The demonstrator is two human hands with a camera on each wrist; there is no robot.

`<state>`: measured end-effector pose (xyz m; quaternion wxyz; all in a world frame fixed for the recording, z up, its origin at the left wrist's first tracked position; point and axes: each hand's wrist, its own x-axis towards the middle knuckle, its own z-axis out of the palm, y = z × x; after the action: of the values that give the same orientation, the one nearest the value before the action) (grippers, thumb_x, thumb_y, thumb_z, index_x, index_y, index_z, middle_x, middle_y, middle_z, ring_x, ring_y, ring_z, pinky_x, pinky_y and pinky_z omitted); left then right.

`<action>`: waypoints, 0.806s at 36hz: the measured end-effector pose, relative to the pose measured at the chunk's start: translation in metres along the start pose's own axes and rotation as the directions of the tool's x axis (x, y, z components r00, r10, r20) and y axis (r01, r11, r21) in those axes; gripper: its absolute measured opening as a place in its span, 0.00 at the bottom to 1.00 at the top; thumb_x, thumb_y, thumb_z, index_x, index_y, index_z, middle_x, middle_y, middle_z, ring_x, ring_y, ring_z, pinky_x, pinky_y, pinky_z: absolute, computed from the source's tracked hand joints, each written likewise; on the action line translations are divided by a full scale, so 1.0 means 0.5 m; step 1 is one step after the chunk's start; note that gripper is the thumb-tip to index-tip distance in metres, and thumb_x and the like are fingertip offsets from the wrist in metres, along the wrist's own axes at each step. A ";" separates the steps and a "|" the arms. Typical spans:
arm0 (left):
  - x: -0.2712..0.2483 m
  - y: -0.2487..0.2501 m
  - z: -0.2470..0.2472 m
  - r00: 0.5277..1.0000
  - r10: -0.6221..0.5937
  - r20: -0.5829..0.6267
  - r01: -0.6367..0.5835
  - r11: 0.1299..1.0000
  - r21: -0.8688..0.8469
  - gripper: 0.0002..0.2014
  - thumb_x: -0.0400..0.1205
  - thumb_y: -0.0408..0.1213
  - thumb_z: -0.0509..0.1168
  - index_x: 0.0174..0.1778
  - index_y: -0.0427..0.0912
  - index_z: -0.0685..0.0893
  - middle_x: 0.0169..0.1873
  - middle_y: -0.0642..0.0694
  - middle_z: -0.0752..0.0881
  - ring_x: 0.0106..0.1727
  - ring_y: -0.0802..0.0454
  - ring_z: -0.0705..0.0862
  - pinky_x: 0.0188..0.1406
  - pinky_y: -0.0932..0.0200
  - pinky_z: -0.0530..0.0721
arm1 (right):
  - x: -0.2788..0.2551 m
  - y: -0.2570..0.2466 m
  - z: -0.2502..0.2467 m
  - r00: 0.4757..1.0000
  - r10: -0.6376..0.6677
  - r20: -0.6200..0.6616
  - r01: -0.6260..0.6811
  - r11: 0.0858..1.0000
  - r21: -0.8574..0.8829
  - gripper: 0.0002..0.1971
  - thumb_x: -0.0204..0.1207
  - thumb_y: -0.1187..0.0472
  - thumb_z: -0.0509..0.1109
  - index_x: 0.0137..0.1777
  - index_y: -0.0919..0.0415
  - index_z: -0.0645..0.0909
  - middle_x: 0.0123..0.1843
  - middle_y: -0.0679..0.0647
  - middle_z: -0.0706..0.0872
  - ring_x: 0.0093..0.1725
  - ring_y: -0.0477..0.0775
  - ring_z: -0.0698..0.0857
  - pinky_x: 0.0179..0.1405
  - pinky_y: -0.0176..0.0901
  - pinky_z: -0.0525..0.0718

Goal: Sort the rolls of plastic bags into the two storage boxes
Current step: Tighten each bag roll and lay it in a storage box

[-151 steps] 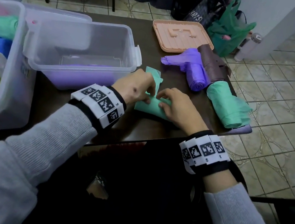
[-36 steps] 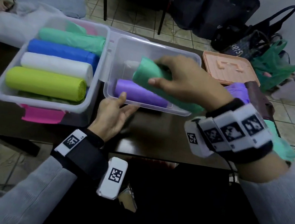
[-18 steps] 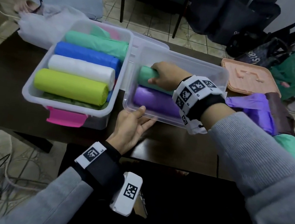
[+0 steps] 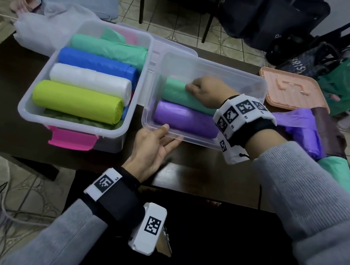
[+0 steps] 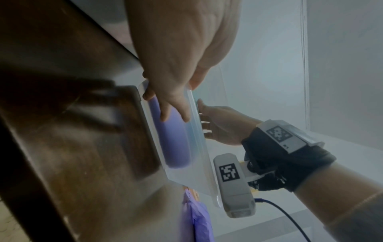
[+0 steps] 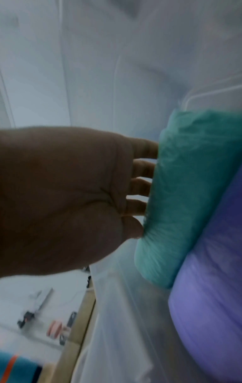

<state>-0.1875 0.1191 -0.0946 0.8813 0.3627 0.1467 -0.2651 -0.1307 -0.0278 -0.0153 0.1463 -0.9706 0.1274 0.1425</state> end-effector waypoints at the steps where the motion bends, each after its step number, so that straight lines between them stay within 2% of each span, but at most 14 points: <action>1: 0.000 -0.001 0.000 1.000 -0.002 0.000 0.002 1.000 0.000 0.14 0.84 0.22 0.57 0.32 0.37 0.71 0.19 0.48 0.77 0.40 0.44 0.79 0.35 0.55 0.90 | -0.004 0.002 -0.002 1.000 0.008 0.018 -0.009 0.999 0.035 0.21 0.87 0.53 0.52 0.69 0.67 0.77 0.67 0.64 0.80 0.65 0.62 0.78 0.58 0.42 0.71; 4: 0.002 -0.002 -0.002 1.000 0.003 -0.008 -0.003 1.000 0.000 0.14 0.84 0.22 0.57 0.32 0.37 0.71 0.23 0.46 0.74 0.40 0.44 0.78 0.33 0.55 0.90 | -0.011 0.007 -0.002 0.998 0.010 0.057 -0.015 0.996 0.089 0.20 0.88 0.56 0.52 0.74 0.63 0.72 0.73 0.61 0.76 0.71 0.60 0.74 0.66 0.42 0.69; 6: 0.003 -0.002 0.000 1.000 0.013 -0.008 -0.013 1.000 0.003 0.14 0.84 0.22 0.57 0.32 0.37 0.71 0.20 0.48 0.74 0.37 0.47 0.77 0.34 0.54 0.90 | -0.016 0.013 -0.002 1.000 -0.008 0.029 0.005 0.995 0.103 0.21 0.87 0.56 0.53 0.76 0.64 0.70 0.75 0.60 0.74 0.74 0.59 0.72 0.69 0.41 0.67; 9: 0.002 -0.002 0.004 1.000 0.025 -0.013 -0.024 1.000 0.018 0.14 0.84 0.22 0.57 0.32 0.37 0.71 0.20 0.48 0.74 0.36 0.47 0.79 0.37 0.53 0.90 | -0.024 0.033 -0.007 0.995 0.022 -0.095 -0.002 0.979 0.205 0.19 0.86 0.58 0.56 0.72 0.66 0.75 0.72 0.60 0.78 0.71 0.57 0.75 0.66 0.40 0.70; 11: 0.002 -0.002 0.006 0.999 0.030 -0.017 -0.029 0.999 0.031 0.14 0.84 0.22 0.57 0.33 0.36 0.71 0.24 0.46 0.72 0.37 0.46 0.79 0.38 0.53 0.90 | -0.031 0.052 -0.008 0.983 0.089 -0.164 -0.045 0.967 0.252 0.17 0.84 0.61 0.59 0.70 0.67 0.77 0.70 0.60 0.80 0.69 0.57 0.77 0.65 0.41 0.72; 13: 0.003 -0.002 0.007 0.999 0.031 -0.024 -0.031 0.999 0.033 0.13 0.84 0.22 0.57 0.33 0.36 0.71 0.28 0.44 0.69 0.38 0.45 0.78 0.38 0.53 0.90 | -0.043 0.071 -0.006 0.962 0.173 -0.210 -0.106 0.948 0.299 0.19 0.81 0.63 0.65 0.71 0.66 0.75 0.71 0.60 0.78 0.70 0.56 0.77 0.66 0.40 0.72; 16: 0.006 -0.002 0.006 0.999 0.030 -0.024 -0.030 0.999 0.026 0.13 0.84 0.22 0.57 0.34 0.37 0.70 0.26 0.45 0.69 0.39 0.44 0.78 0.37 0.53 0.90 | -0.063 0.094 -0.004 0.945 0.241 -0.220 -0.162 0.932 0.323 0.27 0.76 0.62 0.72 0.73 0.65 0.70 0.72 0.59 0.76 0.70 0.56 0.75 0.64 0.41 0.73; 18: 0.007 -0.002 0.005 0.999 0.029 -0.024 -0.029 0.999 0.022 0.13 0.84 0.22 0.57 0.34 0.37 0.71 0.23 0.46 0.70 0.39 0.43 0.78 0.36 0.53 0.90 | -0.072 0.098 -0.005 0.946 0.284 -0.153 -0.223 0.918 0.327 0.27 0.75 0.59 0.74 0.70 0.68 0.71 0.67 0.61 0.79 0.63 0.58 0.80 0.57 0.44 0.78; 21: 0.006 -0.002 0.004 0.999 0.029 -0.024 -0.028 0.999 0.027 0.13 0.83 0.21 0.57 0.33 0.37 0.71 0.25 0.45 0.70 0.40 0.43 0.78 0.35 0.53 0.90 | -0.071 0.096 0.001 0.943 0.331 -0.016 -0.299 0.871 0.391 0.19 0.78 0.54 0.70 0.59 0.70 0.77 0.52 0.64 0.87 0.47 0.58 0.88 0.50 0.48 0.86; 23: 0.006 -0.002 0.004 0.999 0.027 -0.023 -0.026 0.999 0.022 0.13 0.83 0.21 0.57 0.34 0.37 0.70 0.27 0.45 0.69 0.39 0.44 0.77 0.34 0.53 0.90 | -0.064 0.095 0.009 0.936 0.351 -0.001 -0.312 0.833 0.456 0.19 0.79 0.53 0.68 0.58 0.71 0.78 0.45 0.63 0.87 0.42 0.58 0.89 0.49 0.48 0.87; 25: 0.006 -0.002 0.003 0.999 0.029 -0.025 -0.029 0.999 0.018 0.13 0.83 0.21 0.57 0.33 0.37 0.70 0.28 0.44 0.69 0.37 0.45 0.76 0.34 0.53 0.90 | -0.058 0.089 0.015 0.929 0.369 -0.043 -0.313 0.840 0.443 0.21 0.80 0.51 0.67 0.59 0.71 0.77 0.39 0.60 0.85 0.41 0.58 0.88 0.49 0.49 0.87; 26: 0.005 -0.003 0.003 0.999 0.031 -0.025 -0.030 0.999 0.020 0.14 0.83 0.21 0.57 0.33 0.37 0.70 0.28 0.44 0.69 0.37 0.46 0.76 0.34 0.53 0.90 | -0.056 0.087 0.017 0.928 0.368 -0.067 -0.306 0.849 0.430 0.22 0.80 0.50 0.67 0.60 0.71 0.77 0.41 0.61 0.85 0.45 0.59 0.88 0.51 0.50 0.87; 29: 0.003 -0.005 0.002 0.999 0.031 -0.031 -0.031 0.999 0.022 0.14 0.83 0.20 0.58 0.32 0.36 0.70 0.27 0.44 0.70 0.35 0.47 0.76 0.34 0.53 0.90 | -0.052 0.084 0.017 0.928 0.354 -0.118 -0.268 0.852 0.450 0.26 0.80 0.48 0.66 0.64 0.72 0.74 0.55 0.65 0.84 0.56 0.63 0.86 0.59 0.53 0.84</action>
<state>-0.1875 0.1161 -0.0959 0.8789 0.3786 0.1521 -0.2471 -0.1691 -0.0585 -0.0253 0.3161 -0.8905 0.3251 0.0364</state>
